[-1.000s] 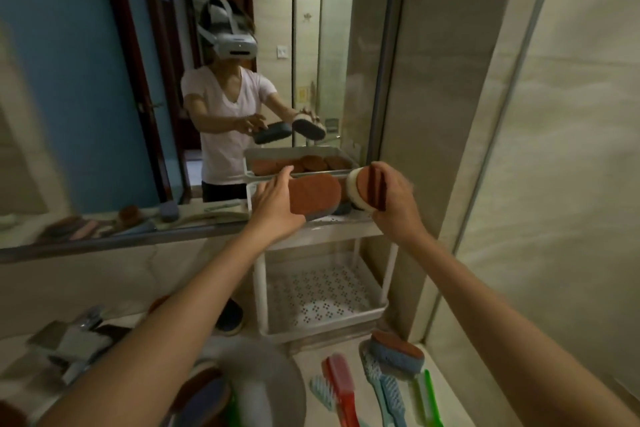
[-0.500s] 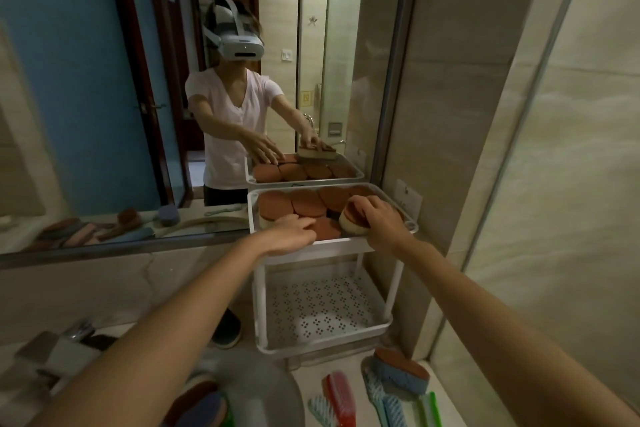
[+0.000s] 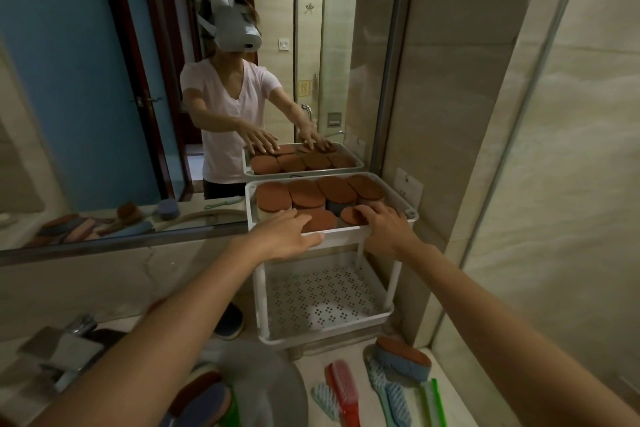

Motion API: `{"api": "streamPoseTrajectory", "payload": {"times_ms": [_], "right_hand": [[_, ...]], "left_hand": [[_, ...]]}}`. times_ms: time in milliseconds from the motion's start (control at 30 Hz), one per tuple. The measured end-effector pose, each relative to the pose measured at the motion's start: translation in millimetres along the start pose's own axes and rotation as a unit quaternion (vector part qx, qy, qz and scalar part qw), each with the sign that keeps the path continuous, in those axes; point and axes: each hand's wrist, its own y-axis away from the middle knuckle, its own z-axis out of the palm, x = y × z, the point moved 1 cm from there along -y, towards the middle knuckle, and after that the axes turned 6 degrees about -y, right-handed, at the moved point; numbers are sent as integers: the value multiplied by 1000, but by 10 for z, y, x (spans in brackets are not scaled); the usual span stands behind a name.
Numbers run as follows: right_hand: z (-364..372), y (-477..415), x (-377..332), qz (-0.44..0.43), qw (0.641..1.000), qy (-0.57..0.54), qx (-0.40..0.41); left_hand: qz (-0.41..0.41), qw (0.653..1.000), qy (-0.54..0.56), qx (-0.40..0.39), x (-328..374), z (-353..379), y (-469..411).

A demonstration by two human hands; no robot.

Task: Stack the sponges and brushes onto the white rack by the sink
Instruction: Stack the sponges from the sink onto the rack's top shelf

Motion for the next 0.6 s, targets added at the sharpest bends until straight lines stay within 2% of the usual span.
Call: {"api": "streamPoseTrajectory", "payload": {"times_ms": [167,433,533,600], "right_hand": [[23,61,-34,-33,999,-12,1],[77,135,-41,-49,998,-20,28],[85,235,-110,-66,993,-72,60],[116,368,-170,-84,980,-126,128]], "left_hand": [[6,1000,28,-8,5,19,4],[-5,1000,10,1,28,148,-23],[6,998,9,57,74,209,30],[27,990,37,131,142,258,131]]}}
